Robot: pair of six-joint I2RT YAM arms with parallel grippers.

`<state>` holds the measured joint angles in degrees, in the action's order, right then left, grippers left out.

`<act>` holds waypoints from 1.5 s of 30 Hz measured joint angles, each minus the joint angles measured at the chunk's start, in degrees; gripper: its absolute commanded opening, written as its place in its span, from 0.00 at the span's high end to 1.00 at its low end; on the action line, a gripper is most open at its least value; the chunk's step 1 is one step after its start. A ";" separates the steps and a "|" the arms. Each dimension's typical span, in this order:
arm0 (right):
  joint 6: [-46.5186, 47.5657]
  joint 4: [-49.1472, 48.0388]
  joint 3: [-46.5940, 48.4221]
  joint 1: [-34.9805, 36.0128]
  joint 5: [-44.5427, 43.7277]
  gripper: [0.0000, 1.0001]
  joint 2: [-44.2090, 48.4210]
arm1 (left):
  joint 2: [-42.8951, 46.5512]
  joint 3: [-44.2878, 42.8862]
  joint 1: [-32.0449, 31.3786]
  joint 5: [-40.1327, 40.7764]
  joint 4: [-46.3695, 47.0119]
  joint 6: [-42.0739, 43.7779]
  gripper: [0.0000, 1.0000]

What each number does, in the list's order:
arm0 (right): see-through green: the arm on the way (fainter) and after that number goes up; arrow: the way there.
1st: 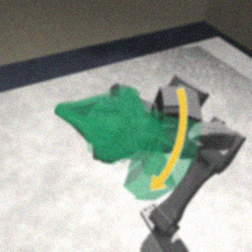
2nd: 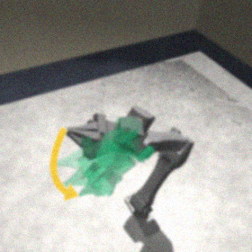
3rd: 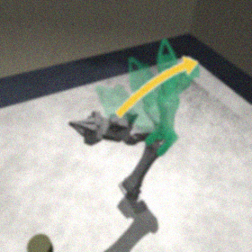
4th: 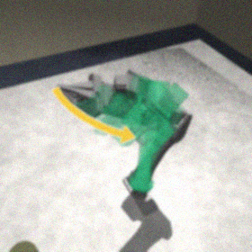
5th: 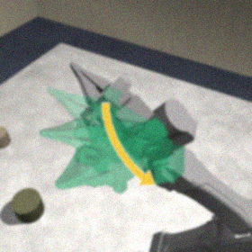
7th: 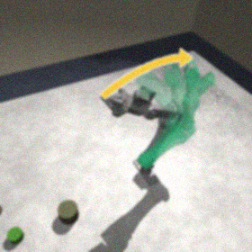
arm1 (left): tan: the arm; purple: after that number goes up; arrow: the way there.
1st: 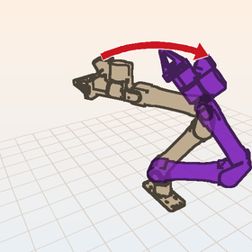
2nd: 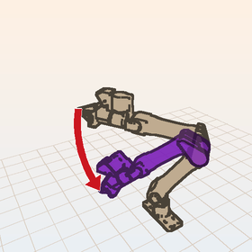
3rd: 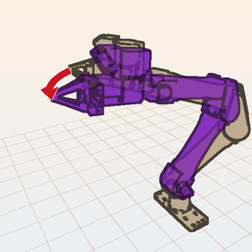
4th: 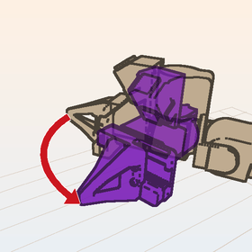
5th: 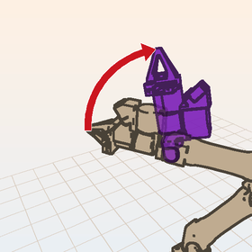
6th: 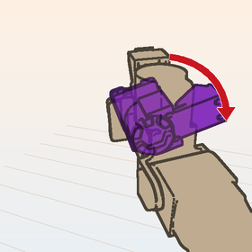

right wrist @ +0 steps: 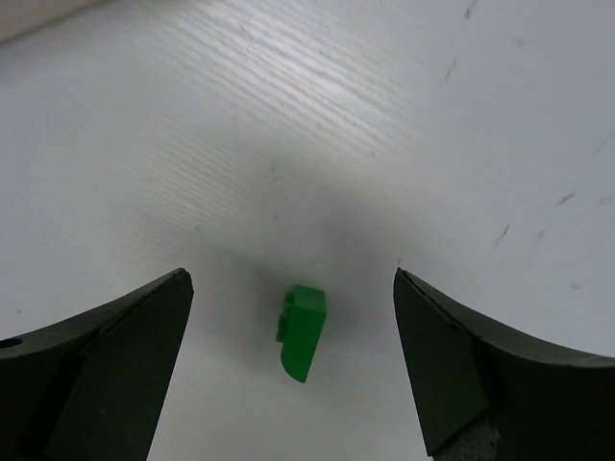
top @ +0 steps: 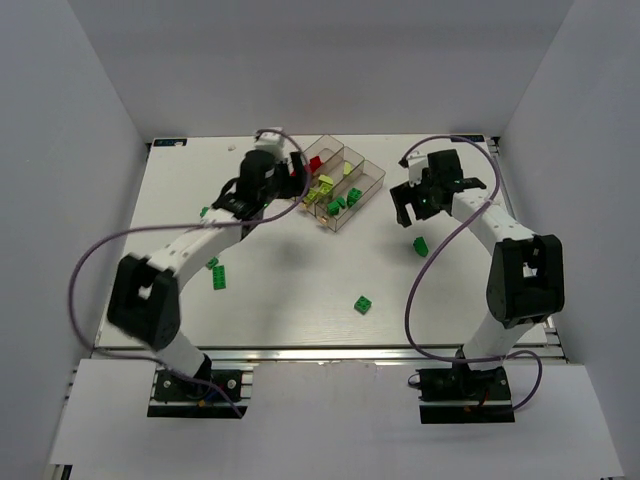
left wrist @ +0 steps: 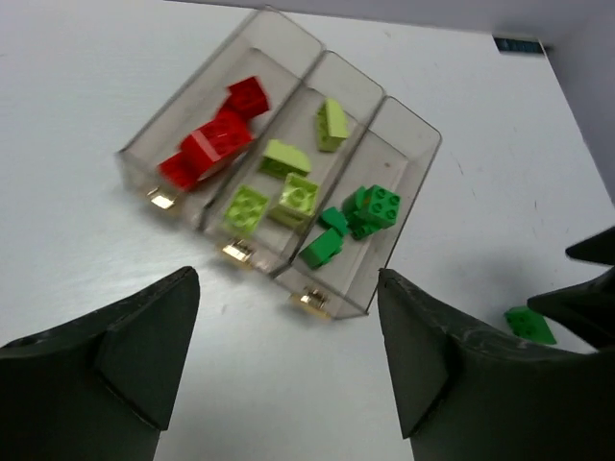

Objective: Sort the legos into containers by color

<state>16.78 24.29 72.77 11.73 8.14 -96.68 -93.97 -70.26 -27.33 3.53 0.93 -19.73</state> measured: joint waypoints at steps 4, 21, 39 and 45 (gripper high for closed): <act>-1.18 4.66 0.42 -0.04 -5.33 0.13 -2.45 | 17.35 12.20 2.10 5.90 -1.29 -5.25 0.02; -5.31 11.45 2.47 -0.04 -10.51 0.46 -10.14 | 37.57 27.50 3.98 15.82 -19.39 -22.45 0.02; -5.22 11.47 5.27 -0.09 -3.67 0.87 -11.54 | 43.71 33.66 4.00 10.23 -16.61 -24.33 0.07; -2.40 10.64 14.49 -0.09 10.97 0.92 -11.54 | 43.76 37.16 3.98 3.41 -11.13 -23.23 0.08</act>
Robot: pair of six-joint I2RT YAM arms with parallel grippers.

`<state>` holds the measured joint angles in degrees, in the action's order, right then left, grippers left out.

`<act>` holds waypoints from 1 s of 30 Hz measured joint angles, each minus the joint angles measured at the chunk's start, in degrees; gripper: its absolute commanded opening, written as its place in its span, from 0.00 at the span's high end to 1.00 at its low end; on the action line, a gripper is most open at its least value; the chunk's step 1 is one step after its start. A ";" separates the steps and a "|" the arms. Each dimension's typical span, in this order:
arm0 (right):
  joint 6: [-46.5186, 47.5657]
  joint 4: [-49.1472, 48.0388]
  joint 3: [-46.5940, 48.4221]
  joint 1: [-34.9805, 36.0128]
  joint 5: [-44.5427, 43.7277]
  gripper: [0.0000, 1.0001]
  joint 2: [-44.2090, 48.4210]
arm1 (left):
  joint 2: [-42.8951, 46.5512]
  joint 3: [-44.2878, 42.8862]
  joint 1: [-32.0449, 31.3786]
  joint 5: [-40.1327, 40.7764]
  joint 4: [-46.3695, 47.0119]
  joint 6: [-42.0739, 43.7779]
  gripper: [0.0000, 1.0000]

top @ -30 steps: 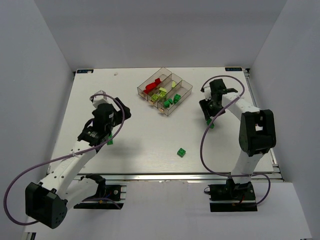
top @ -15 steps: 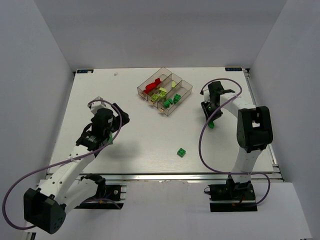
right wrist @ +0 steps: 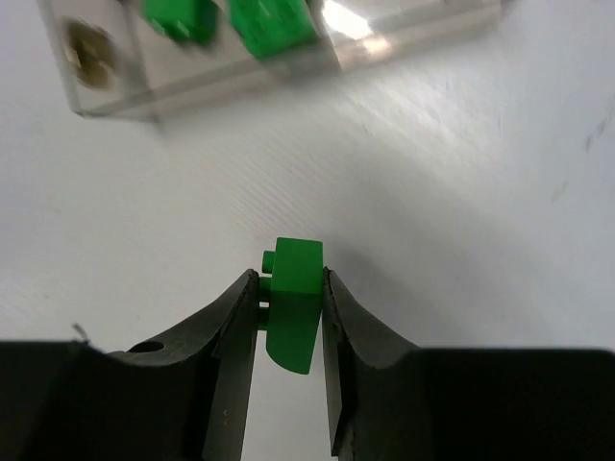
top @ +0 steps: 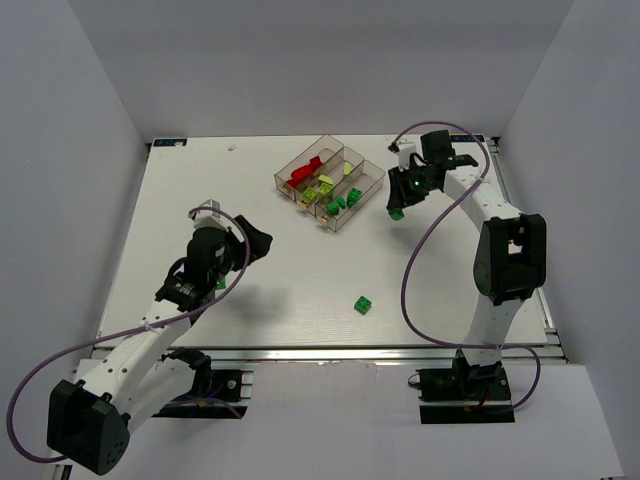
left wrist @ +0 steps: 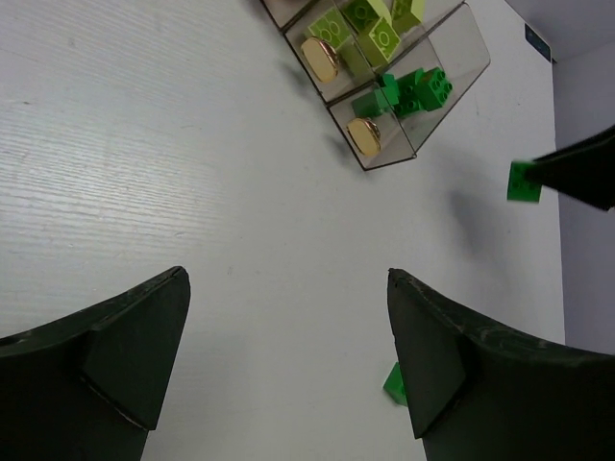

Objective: Sort the legos into containers by color

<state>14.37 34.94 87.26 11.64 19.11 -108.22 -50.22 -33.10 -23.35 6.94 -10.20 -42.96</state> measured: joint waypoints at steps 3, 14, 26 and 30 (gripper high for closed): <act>1.60 -1.77 4.11 0.44 6.88 0.90 0.00 | -0.76 0.44 0.02 -2.14 1.68 0.07 0.08; -0.90 -20.20 8.46 3.89 14.08 0.77 -5.40 | -1.51 2.47 0.00 -7.04 4.44 -1.22 0.08; -1.44 -29.90 10.88 3.87 8.24 0.40 -15.12 | -2.16 3.06 -1.11 -9.18 5.92 -2.97 0.08; -1.27 -30.91 11.21 3.87 7.85 0.38 -15.15 | -4.24 3.06 -2.99 -9.66 7.76 -2.93 0.11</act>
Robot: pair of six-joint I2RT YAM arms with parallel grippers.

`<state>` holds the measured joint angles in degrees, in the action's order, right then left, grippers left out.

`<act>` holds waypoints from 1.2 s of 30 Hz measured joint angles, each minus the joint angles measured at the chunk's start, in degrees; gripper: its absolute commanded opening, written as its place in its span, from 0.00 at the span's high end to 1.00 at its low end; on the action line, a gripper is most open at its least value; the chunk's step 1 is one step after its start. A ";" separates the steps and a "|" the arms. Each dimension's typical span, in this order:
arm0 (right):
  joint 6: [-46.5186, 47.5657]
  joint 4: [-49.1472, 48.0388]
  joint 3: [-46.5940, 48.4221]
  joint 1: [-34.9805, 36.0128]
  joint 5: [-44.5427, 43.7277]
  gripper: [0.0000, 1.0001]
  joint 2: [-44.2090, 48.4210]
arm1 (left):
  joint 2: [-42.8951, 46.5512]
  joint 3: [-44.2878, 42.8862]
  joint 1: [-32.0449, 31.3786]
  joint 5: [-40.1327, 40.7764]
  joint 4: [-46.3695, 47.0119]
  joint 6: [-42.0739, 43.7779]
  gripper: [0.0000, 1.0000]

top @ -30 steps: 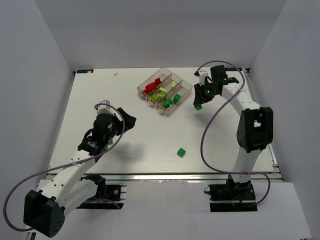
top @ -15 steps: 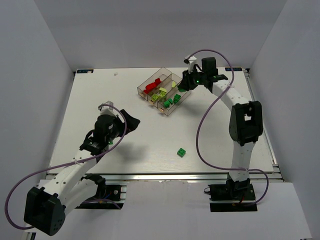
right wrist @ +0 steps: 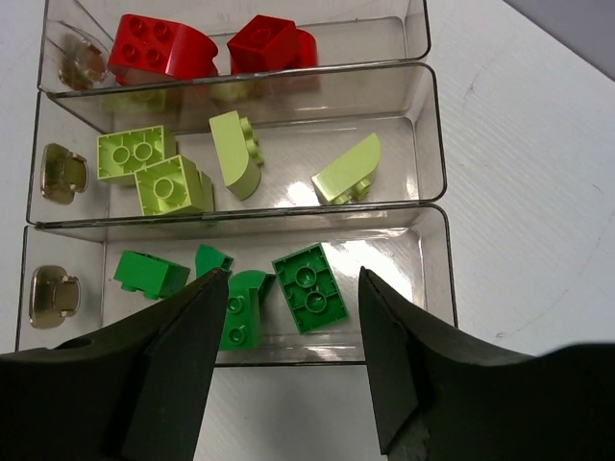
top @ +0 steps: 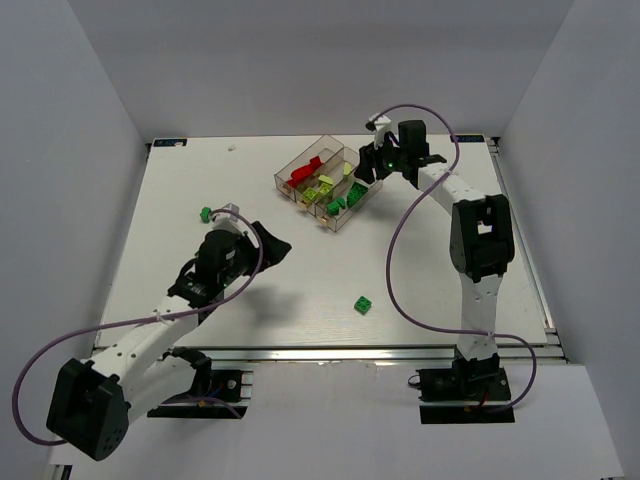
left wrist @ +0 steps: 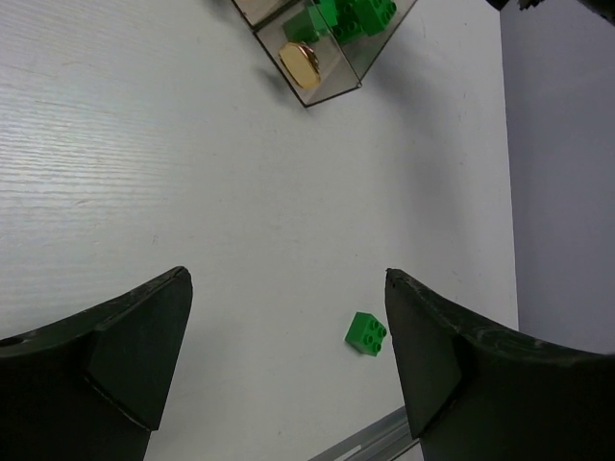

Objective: Sort the legos into containers by color

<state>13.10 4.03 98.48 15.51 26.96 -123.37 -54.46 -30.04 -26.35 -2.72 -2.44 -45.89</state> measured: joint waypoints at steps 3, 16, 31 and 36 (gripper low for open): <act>0.02 -0.39 0.28 0.00 0.00 0.39 0.00 | -3.26 -0.11 -2.91 -0.66 2.78 0.94 0.16; 3.98 -2.95 -16.24 -3.63 14.36 0.11 21.31 | -31.63 -18.21 -21.94 -1.09 4.24 12.72 0.35; 7.98 9.11 -25.00 -7.19 20.33 0.42 29.73 | -52.09 -40.63 -33.14 5.01 -10.51 21.88 0.21; 6.73 9.14 -25.31 -7.67 20.33 0.42 31.10 | -56.96 -46.27 -36.15 8.17 -16.57 23.85 0.21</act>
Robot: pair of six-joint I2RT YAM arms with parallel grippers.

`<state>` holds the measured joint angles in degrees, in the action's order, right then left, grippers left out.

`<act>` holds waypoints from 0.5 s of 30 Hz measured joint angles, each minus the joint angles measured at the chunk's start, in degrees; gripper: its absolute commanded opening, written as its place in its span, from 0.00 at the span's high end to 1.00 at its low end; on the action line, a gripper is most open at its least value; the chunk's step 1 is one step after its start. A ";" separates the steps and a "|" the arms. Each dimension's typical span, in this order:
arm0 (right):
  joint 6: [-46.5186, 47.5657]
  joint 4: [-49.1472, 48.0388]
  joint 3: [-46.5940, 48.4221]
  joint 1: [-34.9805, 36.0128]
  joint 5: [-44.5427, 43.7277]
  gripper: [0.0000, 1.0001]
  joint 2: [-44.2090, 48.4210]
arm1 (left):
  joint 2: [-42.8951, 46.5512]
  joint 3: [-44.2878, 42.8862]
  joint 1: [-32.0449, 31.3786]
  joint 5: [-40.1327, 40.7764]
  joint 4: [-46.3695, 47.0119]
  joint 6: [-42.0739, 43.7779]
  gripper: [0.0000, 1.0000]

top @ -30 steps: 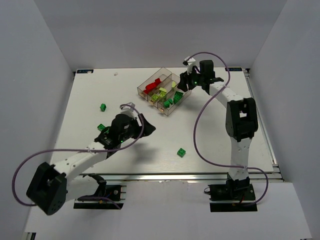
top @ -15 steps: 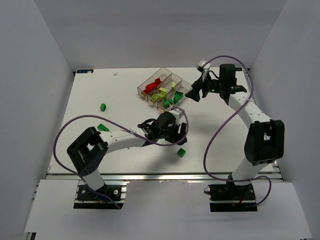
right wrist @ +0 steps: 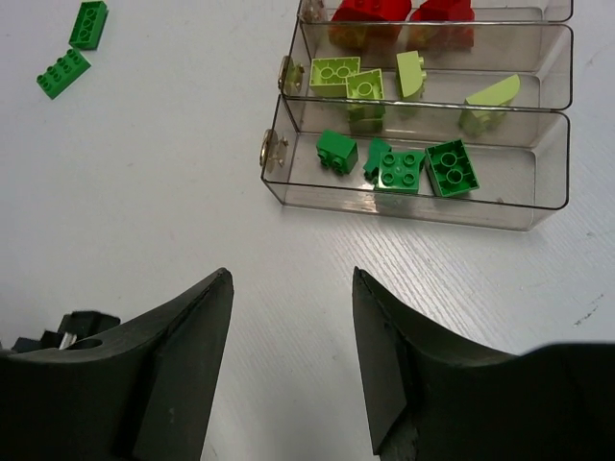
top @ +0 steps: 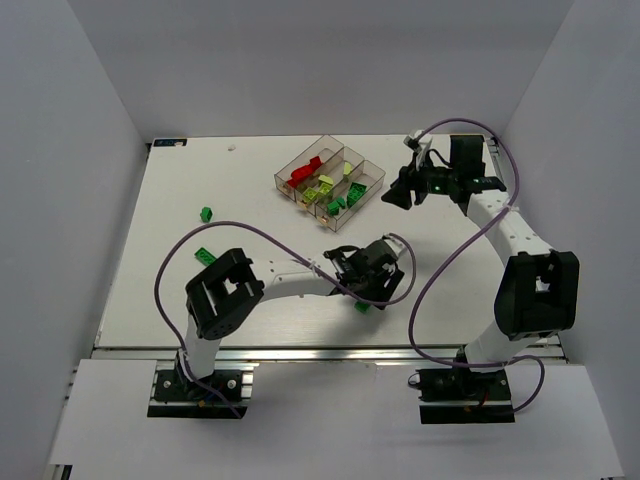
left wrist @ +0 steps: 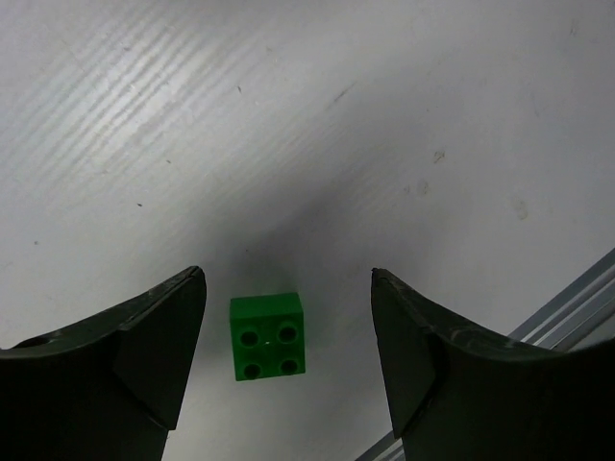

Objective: Sort the legos into containers by color

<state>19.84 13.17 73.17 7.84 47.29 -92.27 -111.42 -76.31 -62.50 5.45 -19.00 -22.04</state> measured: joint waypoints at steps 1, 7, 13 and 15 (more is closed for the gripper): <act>-0.22 -0.09 0.00 -0.04 0.02 0.41 0.22 | -0.72 -0.63 -0.55 0.48 -1.03 0.17 0.21; -1.53 -0.92 -0.22 -0.63 0.02 0.41 0.48 | -1.79 -2.29 -2.78 3.56 -7.21 0.81 0.22; -2.08 -1.25 -1.18 -1.09 0.00 0.41 0.48 | -2.40 -3.56 -3.72 6.45 -10.08 0.55 0.28; -2.12 -1.29 -1.44 -1.14 0.00 0.41 0.55 | -3.32 -3.69 -3.74 6.91 -10.60 0.57 0.30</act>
<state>17.72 11.88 71.72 6.70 47.29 -91.72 -114.74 -80.01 -66.24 12.36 -29.61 -21.47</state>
